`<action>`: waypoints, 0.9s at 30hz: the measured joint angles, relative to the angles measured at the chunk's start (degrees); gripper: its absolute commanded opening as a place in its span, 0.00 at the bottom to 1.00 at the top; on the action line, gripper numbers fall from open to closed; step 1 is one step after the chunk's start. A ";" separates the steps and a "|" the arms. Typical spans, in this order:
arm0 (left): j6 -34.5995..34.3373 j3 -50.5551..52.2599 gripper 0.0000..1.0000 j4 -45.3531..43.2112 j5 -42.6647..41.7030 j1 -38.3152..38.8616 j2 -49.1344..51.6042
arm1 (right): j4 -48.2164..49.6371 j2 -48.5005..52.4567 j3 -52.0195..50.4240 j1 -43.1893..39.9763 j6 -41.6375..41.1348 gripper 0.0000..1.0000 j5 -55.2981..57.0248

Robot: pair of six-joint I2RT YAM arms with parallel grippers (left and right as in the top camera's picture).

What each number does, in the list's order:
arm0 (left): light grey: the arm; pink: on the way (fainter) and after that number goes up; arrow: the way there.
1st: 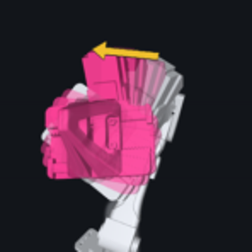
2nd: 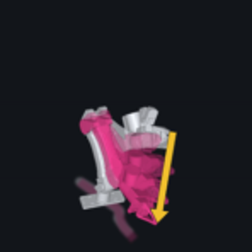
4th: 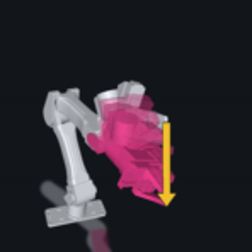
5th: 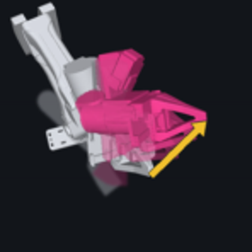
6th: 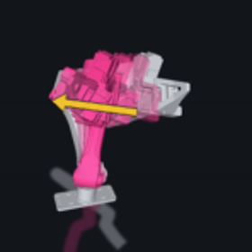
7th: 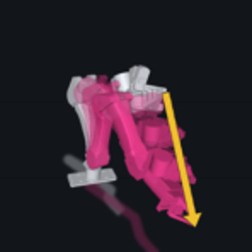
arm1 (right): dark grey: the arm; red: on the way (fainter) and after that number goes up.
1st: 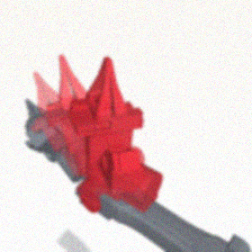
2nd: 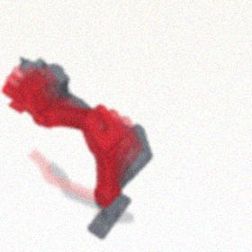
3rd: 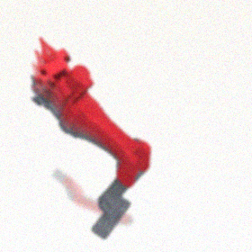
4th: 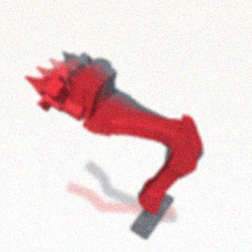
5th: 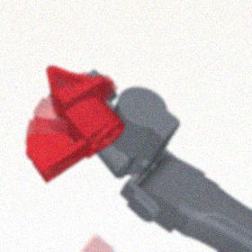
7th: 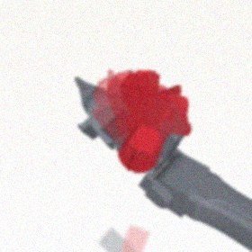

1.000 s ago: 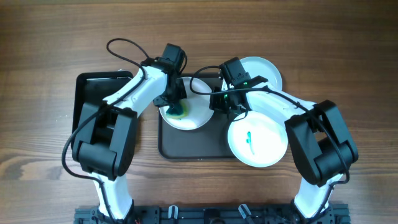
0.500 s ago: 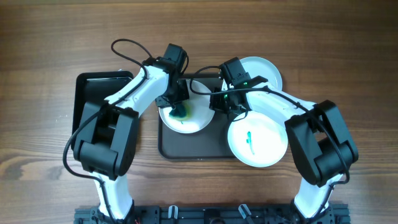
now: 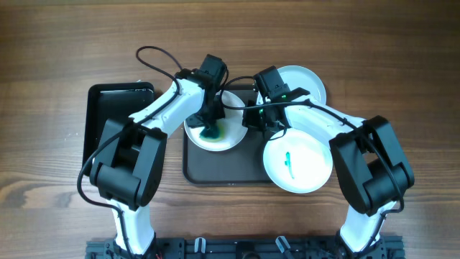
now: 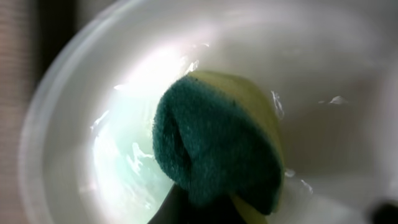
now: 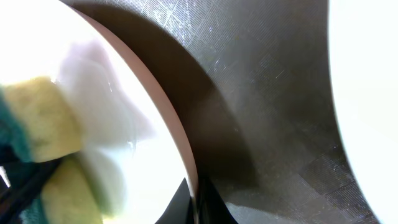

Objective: Clean dirty plates on tray and stack at the side
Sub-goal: 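Scrub the tilted left plate with the sponge in the left gripper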

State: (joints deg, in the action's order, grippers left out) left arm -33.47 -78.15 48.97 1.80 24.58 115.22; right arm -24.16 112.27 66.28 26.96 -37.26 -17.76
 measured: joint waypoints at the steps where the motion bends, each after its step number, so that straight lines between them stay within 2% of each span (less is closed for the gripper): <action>1: -1.53 -0.02 0.04 2.16 2.97 0.00 -0.04 | 0.02 0.00 0.00 0.00 -0.02 0.05 -0.02; 5: -3.65 -0.02 0.04 4.11 5.60 0.00 -0.04 | 0.04 0.00 0.00 0.02 0.00 0.04 -0.04; 7: 1.75 0.24 0.04 1.55 -0.90 -0.92 -0.04 | -0.02 0.02 -0.02 0.00 -0.02 0.04 0.07; 9: 9.84 0.96 0.04 -4.26 -12.94 -2.64 -0.09 | -0.11 -0.02 -0.02 -0.57 -0.02 0.04 0.33; 12: 13.44 1.40 0.04 -11.37 -19.02 -1.77 0.39 | -0.09 -0.02 0.00 -0.61 -0.07 0.04 0.46; 15: 11.34 1.42 0.04 -11.96 -11.82 -1.01 0.39 | 0.04 -0.04 0.00 -0.59 -0.26 0.04 0.46; 19: 2.38 0.70 0.04 -7.78 3.74 0.28 0.24 | 0.26 -0.02 0.00 -0.55 -0.26 0.04 0.46; 22: -1.55 0.42 0.04 -4.28 7.32 0.33 0.22 | 0.61 0.02 -0.02 -0.13 -0.24 0.04 0.44; 23: -0.90 0.39 0.04 -3.56 5.90 0.26 0.22 | 0.57 0.02 -0.02 -0.09 -0.24 0.04 0.44; 24: 3.32 0.37 0.04 -2.93 0.22 -0.83 0.00 | 0.37 0.02 -0.02 -0.15 -0.22 0.04 0.46; 25: 4.66 0.37 0.04 -2.67 -1.66 -1.09 0.00 | 0.31 0.02 -0.02 -0.17 -0.20 0.05 0.46; 27: 14.62 0.46 0.04 0.50 -17.79 -1.27 0.07 | 0.04 0.02 -0.02 -0.68 0.00 0.04 -0.20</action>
State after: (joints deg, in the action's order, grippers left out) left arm -18.85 -77.69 49.47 -15.99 23.31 115.28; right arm -24.12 112.29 66.26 26.28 -37.26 -17.96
